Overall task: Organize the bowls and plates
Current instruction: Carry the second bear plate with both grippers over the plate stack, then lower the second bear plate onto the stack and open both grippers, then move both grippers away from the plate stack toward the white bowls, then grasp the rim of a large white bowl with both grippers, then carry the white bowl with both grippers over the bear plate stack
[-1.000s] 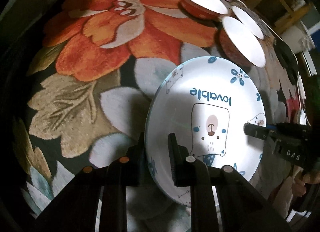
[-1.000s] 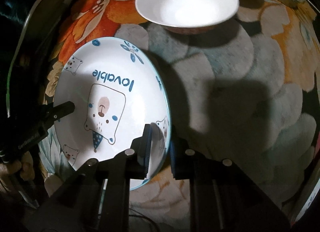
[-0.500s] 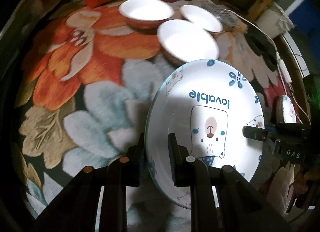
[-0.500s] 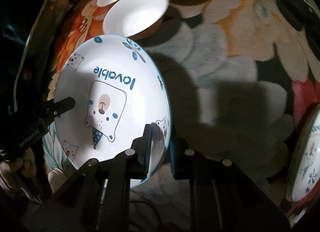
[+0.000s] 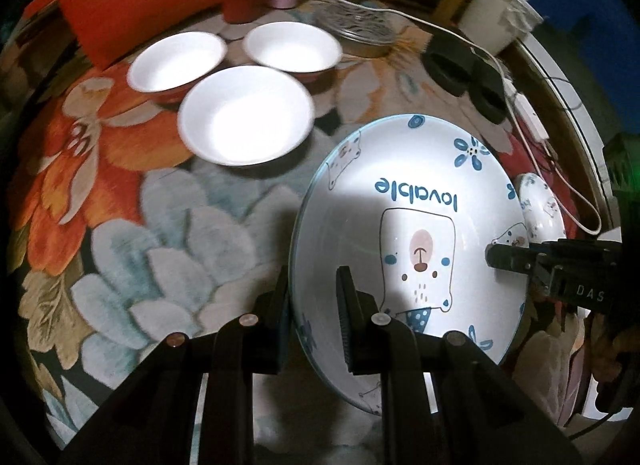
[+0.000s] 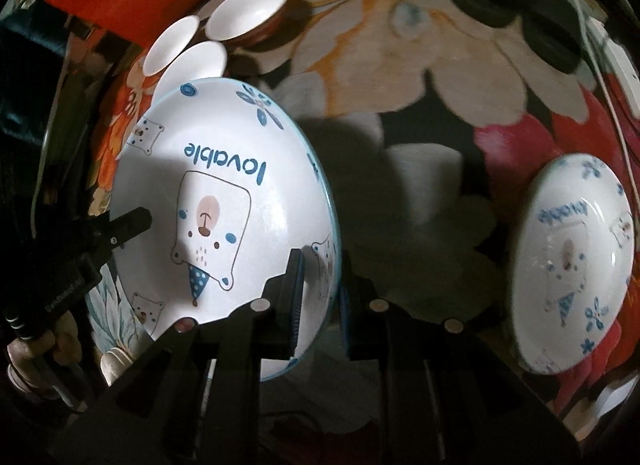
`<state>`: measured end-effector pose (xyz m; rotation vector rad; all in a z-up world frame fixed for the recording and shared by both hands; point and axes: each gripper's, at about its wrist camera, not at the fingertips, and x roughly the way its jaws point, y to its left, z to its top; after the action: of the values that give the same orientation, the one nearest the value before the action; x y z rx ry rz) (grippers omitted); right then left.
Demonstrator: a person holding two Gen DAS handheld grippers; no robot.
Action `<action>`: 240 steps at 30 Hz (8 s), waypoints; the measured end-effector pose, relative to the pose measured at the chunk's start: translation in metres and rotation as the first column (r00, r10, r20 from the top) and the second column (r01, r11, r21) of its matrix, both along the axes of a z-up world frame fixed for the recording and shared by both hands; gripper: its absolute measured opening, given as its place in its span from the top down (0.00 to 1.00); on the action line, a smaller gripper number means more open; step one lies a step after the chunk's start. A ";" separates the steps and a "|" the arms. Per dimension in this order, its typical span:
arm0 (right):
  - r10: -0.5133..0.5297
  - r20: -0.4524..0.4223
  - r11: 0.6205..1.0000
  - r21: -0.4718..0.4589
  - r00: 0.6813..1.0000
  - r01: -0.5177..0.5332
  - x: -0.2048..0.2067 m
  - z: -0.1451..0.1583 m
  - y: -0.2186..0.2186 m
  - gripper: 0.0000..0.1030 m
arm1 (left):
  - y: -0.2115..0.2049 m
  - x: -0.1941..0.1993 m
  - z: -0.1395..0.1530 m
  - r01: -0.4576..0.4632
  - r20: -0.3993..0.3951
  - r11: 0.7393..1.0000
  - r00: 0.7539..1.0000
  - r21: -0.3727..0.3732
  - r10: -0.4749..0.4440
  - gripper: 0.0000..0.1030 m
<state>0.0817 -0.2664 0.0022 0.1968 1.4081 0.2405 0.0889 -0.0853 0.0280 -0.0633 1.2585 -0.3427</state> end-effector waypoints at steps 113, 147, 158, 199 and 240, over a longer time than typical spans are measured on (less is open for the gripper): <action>-0.348 0.059 0.935 -0.057 0.936 0.351 -0.028 0.005 -0.173 0.03 | -0.141 0.033 -0.020 0.117 -0.044 0.993 0.992 0.022 -0.116 0.04; -0.185 0.061 0.981 -0.053 0.981 0.188 0.004 -0.002 -0.083 0.03 | -0.030 0.036 -0.031 -0.071 -0.063 0.996 0.995 0.044 0.074 0.03; -0.110 0.058 0.992 -0.050 0.992 0.113 0.014 -0.002 -0.055 0.03 | 0.003 0.040 -0.035 -0.133 -0.068 0.990 0.988 0.043 0.136 0.03; 0.044 -0.051 0.981 0.192 0.998 -0.034 0.161 -0.058 0.113 0.88 | 0.064 0.131 -0.063 -0.310 -0.051 0.951 0.950 -0.001 0.309 0.84; -0.223 0.008 0.972 0.073 0.975 0.222 -0.026 0.045 -0.120 0.88 | -0.196 -0.011 0.037 0.193 0.020 0.981 0.981 -0.036 -0.192 0.86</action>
<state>0.0554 -0.3863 0.0470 0.4081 1.3497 0.1068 0.0782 -0.2813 0.0650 0.0293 1.2454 -0.5332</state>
